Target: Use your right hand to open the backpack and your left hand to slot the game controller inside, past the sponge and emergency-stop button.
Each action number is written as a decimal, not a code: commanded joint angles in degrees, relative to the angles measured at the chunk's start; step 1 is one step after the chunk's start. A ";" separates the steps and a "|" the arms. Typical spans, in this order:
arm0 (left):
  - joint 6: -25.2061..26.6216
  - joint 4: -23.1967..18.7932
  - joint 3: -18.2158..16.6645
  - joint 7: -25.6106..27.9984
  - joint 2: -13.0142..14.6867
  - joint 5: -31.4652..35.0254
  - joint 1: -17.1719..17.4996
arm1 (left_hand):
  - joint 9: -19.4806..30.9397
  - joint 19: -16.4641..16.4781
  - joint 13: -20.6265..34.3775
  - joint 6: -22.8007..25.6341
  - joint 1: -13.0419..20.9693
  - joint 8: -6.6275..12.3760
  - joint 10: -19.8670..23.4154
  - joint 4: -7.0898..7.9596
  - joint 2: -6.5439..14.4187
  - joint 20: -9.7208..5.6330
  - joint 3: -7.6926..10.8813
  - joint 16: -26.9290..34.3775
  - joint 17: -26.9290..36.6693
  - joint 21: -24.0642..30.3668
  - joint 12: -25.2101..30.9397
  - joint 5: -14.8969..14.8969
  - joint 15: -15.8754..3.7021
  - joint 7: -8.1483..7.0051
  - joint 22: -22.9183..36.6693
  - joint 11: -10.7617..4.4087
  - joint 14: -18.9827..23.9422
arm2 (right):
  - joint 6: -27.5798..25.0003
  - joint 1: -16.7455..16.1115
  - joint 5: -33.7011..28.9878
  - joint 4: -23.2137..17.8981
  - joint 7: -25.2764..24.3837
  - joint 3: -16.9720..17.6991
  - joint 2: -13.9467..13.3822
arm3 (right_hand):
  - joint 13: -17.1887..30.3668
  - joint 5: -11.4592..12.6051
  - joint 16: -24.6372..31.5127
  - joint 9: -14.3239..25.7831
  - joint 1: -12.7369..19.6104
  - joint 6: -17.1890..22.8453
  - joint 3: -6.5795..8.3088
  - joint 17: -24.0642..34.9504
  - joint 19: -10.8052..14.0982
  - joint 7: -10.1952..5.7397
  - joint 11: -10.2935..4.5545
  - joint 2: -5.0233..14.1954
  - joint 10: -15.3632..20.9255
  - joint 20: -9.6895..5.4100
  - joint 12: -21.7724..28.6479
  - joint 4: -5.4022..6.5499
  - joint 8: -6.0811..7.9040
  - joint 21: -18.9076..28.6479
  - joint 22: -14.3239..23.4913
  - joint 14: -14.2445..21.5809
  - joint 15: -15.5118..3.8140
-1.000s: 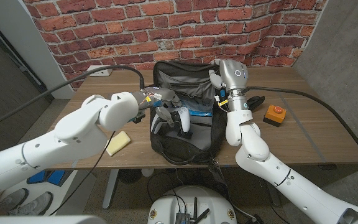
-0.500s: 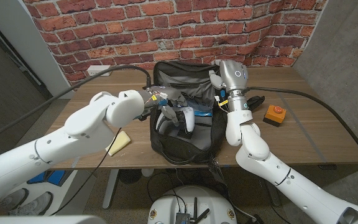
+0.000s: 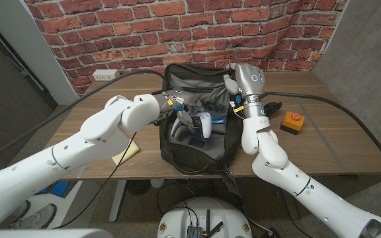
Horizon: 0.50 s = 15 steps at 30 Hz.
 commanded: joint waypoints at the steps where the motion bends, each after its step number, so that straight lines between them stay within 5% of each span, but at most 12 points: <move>1: -1.95 4.03 2.45 -0.81 -4.36 1.47 -2.05 | 0.24 0.67 0.03 3.27 -0.12 0.37 -0.37 2.02 7.75 -8.62 2.50 0.06 0.21 0.12 0.21 0.40 -8.59 0.70 0.20 0.10 0.68 | 0.43 0.31 0.96 0.58 -1.14 0.26 -0.07 | 0.29 0.20 0.00 0.31 0.25 1.05 0.48 0.10 -0.21 -0.60 0.01 0.61 0.54 -8.09 -0.20 0.06 0.11 0.57 -0.01 0.69 -5.73; 15: -3.51 8.29 4.67 -0.70 -7.40 1.84 -3.31 | 0.25 0.59 0.03 3.05 -0.41 0.33 -0.49 2.03 7.58 -8.75 2.51 0.00 0.18 -0.09 0.23 0.37 -8.54 0.75 0.16 0.11 0.34 | 1.26 0.91 1.79 1.02 -2.38 0.39 -0.03 | 0.39 0.19 -0.17 0.34 0.10 1.09 0.48 0.21 -0.38 -0.57 -0.06 0.52 0.64 -8.10 -0.33 0.09 -0.02 0.92 -0.06 0.57 -5.64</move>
